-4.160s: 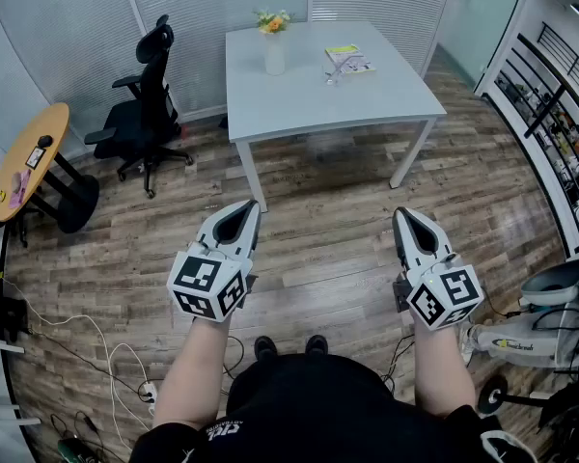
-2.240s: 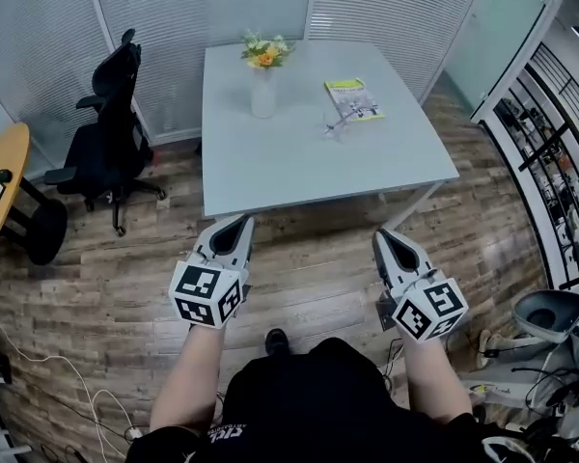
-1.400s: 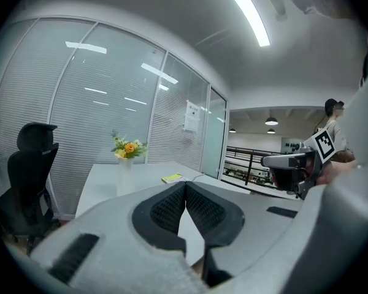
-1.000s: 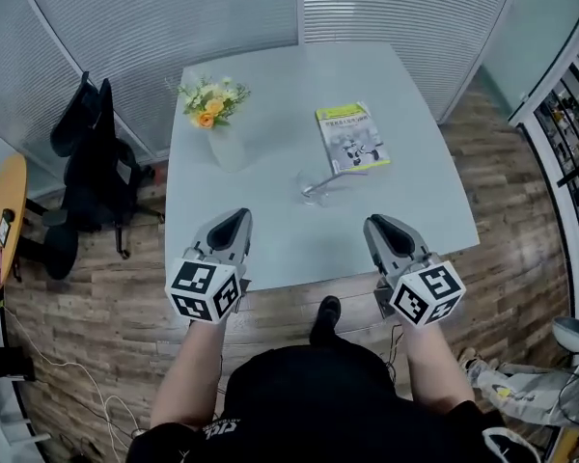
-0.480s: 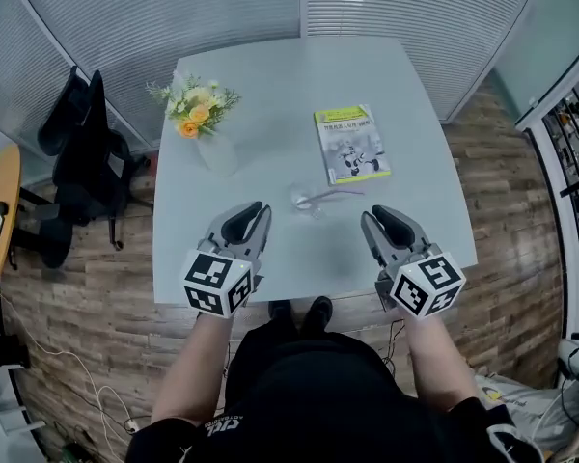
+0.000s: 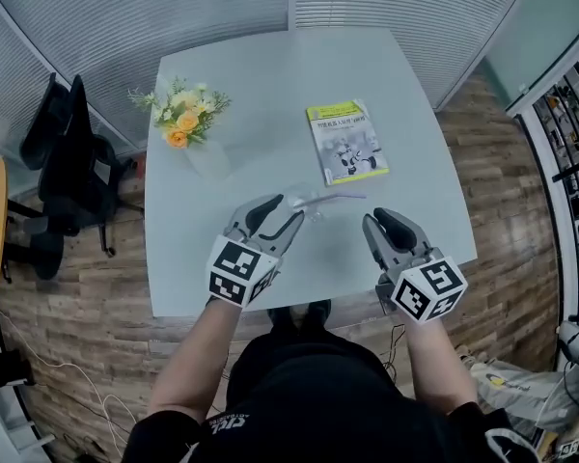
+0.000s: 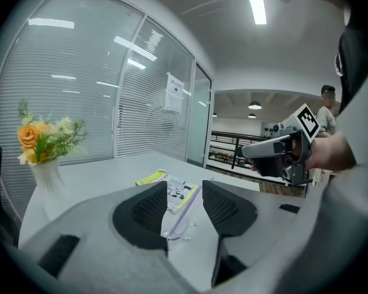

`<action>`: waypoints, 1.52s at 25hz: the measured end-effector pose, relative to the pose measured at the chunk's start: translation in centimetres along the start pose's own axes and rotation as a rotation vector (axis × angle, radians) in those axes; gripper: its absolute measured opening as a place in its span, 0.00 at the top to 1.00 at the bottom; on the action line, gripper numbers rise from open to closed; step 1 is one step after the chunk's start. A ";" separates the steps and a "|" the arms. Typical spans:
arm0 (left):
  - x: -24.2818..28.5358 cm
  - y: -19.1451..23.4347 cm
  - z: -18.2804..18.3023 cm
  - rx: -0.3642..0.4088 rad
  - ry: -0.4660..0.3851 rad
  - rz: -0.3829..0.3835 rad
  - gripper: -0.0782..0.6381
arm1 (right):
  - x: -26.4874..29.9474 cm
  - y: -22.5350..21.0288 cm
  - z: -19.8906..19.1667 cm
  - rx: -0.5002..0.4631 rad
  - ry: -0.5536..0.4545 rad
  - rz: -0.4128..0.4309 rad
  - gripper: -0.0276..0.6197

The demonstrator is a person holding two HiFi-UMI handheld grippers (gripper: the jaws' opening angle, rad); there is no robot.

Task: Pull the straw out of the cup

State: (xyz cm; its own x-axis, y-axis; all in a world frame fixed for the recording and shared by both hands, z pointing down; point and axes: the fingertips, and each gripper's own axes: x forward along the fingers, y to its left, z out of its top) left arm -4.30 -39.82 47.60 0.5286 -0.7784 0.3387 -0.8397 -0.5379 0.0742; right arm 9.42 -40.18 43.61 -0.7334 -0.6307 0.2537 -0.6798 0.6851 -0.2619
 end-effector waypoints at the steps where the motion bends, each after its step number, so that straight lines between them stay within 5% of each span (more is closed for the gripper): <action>1: 0.7 -0.1 -0.2 0.009 0.007 -0.015 0.62 | 0.1 -0.1 -0.2 0.004 0.002 -0.006 0.81; 10: 6.4 -1.3 -3.4 0.085 0.116 -0.126 0.58 | -0.5 -1.7 -1.2 0.041 0.008 -0.063 0.82; 24: 11.9 -2.1 -7.3 0.217 0.253 -0.197 0.61 | -1.9 -3.7 -2.8 0.092 0.014 -0.139 0.82; 38: 13.5 -2.6 -7.9 0.295 0.277 -0.192 0.84 | -3.9 -4.8 -2.9 0.111 0.002 -0.184 0.82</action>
State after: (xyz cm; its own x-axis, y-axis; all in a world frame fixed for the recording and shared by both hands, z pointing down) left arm 4.08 -46.34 59.36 0.5845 -0.5611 0.5861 -0.6370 -0.7648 -0.0969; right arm 15.57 -39.99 46.62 -0.5968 -0.7405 0.3090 -0.7991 0.5139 -0.3120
